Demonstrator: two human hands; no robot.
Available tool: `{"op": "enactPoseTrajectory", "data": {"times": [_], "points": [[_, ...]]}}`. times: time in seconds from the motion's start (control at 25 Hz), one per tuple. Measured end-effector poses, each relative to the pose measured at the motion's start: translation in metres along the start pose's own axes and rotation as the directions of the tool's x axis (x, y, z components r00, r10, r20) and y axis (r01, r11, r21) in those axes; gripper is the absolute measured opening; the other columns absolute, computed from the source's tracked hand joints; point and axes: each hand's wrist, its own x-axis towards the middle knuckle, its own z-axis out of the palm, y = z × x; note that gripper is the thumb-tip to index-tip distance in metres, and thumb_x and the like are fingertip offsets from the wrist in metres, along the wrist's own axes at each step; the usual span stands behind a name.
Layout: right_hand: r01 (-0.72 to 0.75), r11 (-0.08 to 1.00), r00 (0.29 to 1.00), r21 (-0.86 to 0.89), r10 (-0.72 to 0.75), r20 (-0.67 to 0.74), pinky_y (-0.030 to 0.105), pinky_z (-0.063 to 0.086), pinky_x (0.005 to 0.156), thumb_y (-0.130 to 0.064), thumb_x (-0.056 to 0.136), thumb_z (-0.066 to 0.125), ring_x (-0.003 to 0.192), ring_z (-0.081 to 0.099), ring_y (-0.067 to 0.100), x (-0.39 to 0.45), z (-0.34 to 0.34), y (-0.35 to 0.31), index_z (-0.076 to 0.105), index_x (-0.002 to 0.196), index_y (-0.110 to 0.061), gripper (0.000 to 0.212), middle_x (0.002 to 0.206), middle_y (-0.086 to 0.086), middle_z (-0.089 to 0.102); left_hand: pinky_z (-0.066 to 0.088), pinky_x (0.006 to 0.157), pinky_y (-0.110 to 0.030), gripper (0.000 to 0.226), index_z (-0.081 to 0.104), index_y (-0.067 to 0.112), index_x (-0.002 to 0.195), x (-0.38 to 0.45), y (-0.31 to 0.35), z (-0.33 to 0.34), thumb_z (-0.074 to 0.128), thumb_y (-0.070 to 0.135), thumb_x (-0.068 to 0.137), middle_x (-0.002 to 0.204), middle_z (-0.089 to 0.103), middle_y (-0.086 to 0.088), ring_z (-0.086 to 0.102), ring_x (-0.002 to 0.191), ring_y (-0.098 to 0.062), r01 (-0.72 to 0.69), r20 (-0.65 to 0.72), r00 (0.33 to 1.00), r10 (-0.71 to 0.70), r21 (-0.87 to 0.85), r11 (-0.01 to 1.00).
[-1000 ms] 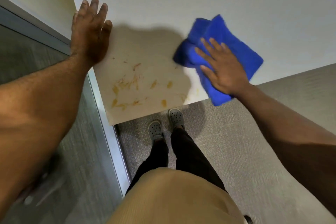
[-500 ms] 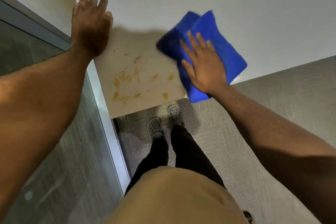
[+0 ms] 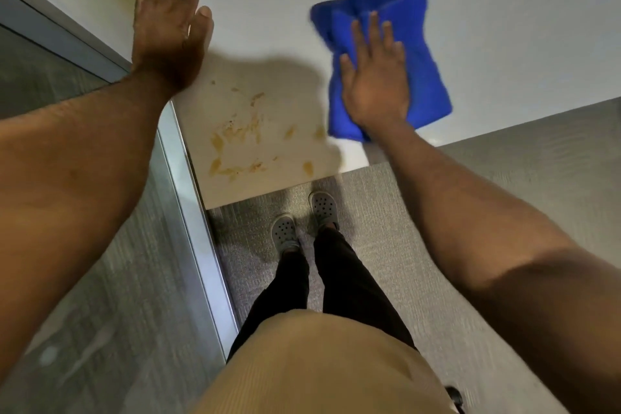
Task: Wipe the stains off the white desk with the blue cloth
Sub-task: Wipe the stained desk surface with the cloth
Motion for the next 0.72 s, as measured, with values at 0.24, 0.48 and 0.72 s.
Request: {"op": "enactPoseTrajectory", "data": {"times": [0.24, 0.48, 0.72], "points": [[0.487, 0.873, 0.866, 0.036, -0.488, 0.108, 0.047, 0.015, 0.119, -0.040, 0.101, 0.033, 0.147, 0.019, 0.031, -0.062, -0.002, 0.026, 0.030, 0.150, -0.018, 0.054, 0.160, 0.009, 0.022, 0.013, 0.121, -0.044, 0.057, 0.026, 0.017, 0.154, -0.006, 0.004, -0.007, 0.016, 0.038, 0.102, 0.165, 0.017, -0.007, 0.014, 0.151, -0.030, 0.016, 0.010, 1.000, -0.015, -0.117, 0.993], [-0.065, 0.998, 0.998, -0.018, 0.064, -0.027, 0.048, 0.013, 0.121, -0.045, 0.102, 0.019, 0.149, 0.011, 0.030, 0.007, -0.006, 0.046, 0.014, 0.154, -0.020, 0.058, 0.163, 0.007, 0.011, 0.017, 0.120, -0.045, 0.055, 0.026, 0.014, 0.154, 0.004, -0.006, -0.013, 0.020, 0.036, 0.103, 0.164, 0.020, -0.009, 0.016, 0.150, -0.031, -0.055, -0.006, 0.998, 0.055, -0.098, 0.994], [0.160, 0.984, 0.987, 0.079, -0.160, -0.010, 0.049, 0.018, 0.119, -0.043, 0.100, 0.027, 0.147, 0.020, 0.031, 0.010, 0.003, -0.056, 0.027, 0.151, -0.017, 0.057, 0.160, 0.009, 0.022, 0.027, 0.116, -0.053, 0.058, 0.033, 0.005, 0.147, 0.021, -0.011, -0.009, 0.020, 0.036, 0.100, 0.155, 0.032, -0.020, 0.031, 0.142, -0.041, -0.049, -0.035, 0.998, 0.046, -0.071, 0.996]]}}
